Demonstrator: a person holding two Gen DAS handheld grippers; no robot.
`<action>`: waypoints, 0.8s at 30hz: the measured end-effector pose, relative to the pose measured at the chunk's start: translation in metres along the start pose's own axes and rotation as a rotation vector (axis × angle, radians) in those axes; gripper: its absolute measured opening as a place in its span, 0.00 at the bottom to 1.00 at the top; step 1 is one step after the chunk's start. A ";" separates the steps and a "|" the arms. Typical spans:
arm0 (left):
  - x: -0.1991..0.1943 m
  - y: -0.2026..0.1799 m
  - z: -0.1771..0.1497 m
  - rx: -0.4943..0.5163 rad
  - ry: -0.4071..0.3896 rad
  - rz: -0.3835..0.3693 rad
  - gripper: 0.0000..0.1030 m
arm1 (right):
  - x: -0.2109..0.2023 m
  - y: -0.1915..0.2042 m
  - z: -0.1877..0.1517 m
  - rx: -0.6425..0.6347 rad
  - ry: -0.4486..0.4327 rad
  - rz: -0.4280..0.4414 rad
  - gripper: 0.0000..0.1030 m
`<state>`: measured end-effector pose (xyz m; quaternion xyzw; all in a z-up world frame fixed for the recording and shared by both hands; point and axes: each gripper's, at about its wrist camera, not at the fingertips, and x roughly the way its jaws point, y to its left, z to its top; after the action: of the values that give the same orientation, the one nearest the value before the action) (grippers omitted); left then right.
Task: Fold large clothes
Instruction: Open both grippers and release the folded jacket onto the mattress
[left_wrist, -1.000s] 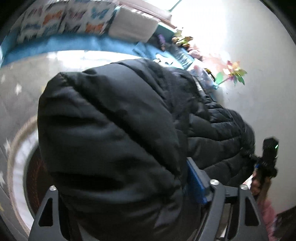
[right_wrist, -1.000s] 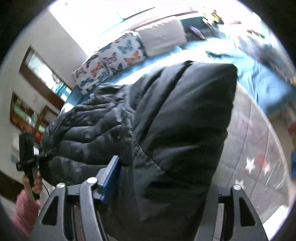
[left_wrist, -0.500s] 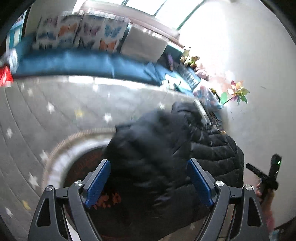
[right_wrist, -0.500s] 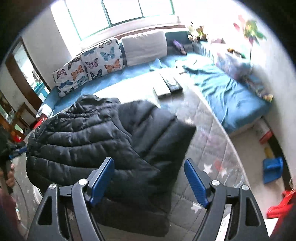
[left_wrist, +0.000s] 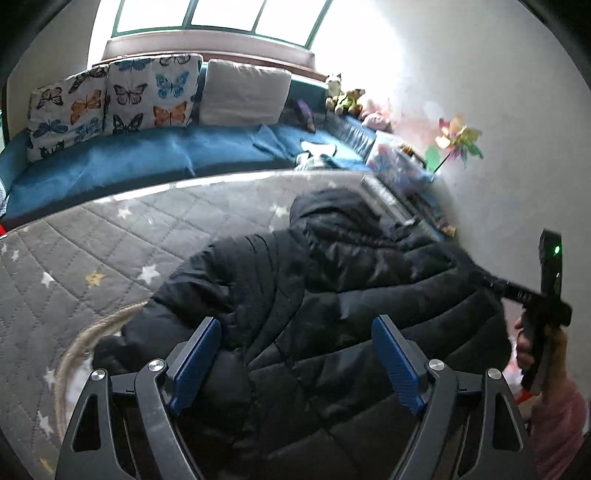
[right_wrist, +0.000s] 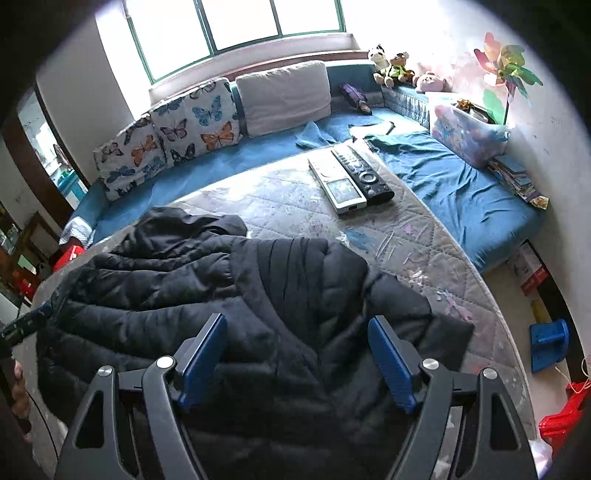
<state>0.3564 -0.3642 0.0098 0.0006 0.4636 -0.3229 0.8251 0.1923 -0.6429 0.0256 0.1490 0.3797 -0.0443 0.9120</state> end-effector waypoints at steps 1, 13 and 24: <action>0.010 0.000 -0.002 0.008 0.012 0.008 0.86 | 0.010 -0.002 0.000 0.005 0.022 -0.005 0.83; 0.009 -0.010 -0.022 0.064 0.026 0.056 0.86 | -0.009 0.015 -0.019 -0.069 0.010 -0.079 0.89; -0.012 -0.052 -0.070 0.150 0.066 0.134 0.88 | -0.031 0.060 -0.074 -0.225 0.164 -0.080 0.90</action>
<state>0.2714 -0.3778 -0.0053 0.1041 0.4639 -0.3005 0.8268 0.1315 -0.5638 0.0127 0.0335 0.4612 -0.0254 0.8863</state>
